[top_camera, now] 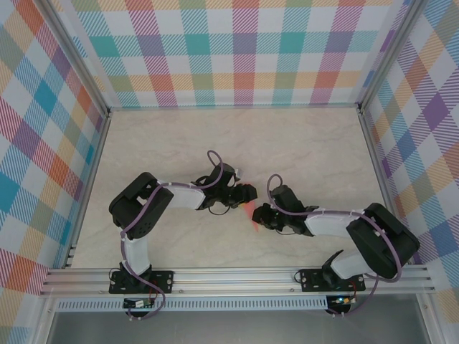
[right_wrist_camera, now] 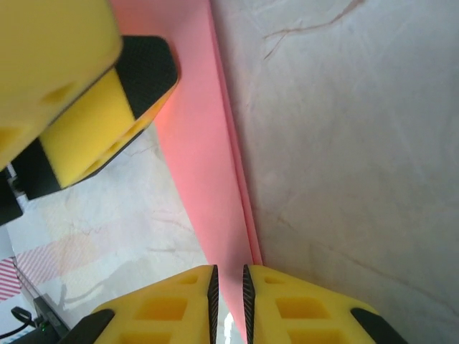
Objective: Fold a paper plane with a square sheet of paper (pick it up from the middle)
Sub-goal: Fold the wing for the fifth time at the center of the table.
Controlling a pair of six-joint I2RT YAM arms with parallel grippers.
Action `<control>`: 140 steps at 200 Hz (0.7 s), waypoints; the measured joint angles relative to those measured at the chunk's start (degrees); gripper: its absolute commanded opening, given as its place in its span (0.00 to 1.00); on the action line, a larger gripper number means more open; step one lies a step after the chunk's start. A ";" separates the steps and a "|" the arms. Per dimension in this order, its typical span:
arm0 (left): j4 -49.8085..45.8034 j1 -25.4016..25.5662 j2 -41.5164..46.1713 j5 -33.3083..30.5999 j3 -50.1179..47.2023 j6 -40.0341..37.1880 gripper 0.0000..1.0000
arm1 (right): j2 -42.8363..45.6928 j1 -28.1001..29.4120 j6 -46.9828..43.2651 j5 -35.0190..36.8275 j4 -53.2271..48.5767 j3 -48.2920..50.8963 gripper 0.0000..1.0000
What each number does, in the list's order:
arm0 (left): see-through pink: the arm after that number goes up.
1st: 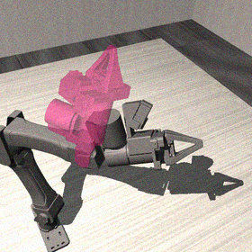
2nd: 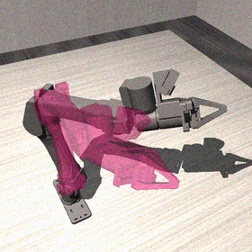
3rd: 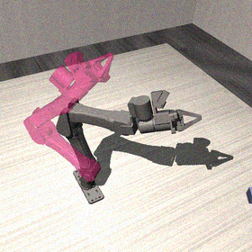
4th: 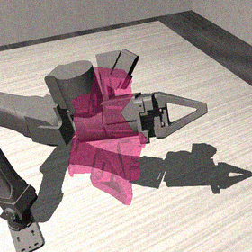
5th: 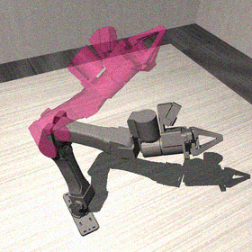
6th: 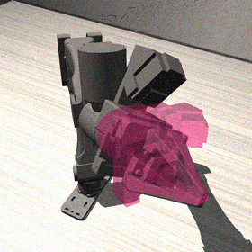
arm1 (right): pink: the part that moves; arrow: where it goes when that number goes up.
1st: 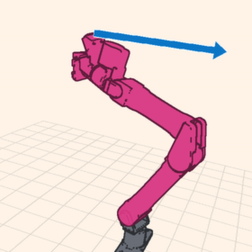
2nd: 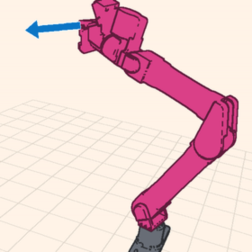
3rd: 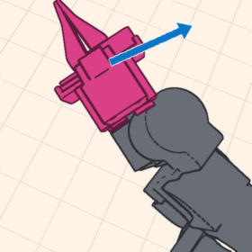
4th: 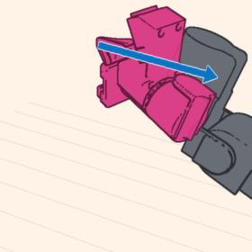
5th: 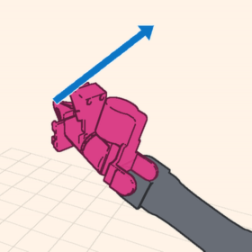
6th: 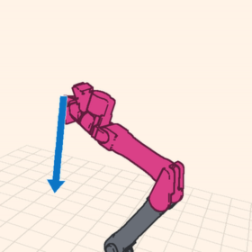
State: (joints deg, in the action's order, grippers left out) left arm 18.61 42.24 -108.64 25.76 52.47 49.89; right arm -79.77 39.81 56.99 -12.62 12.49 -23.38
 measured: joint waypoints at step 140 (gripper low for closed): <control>2.58 0.00 0.07 -1.36 -1.09 4.79 0.51 | -7.56 2.95 5.18 4.28 11.91 -1.44 0.04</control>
State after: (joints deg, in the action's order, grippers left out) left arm 21.19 42.24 -108.57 24.40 51.37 54.68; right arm -87.33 42.76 62.17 -8.34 24.40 -24.82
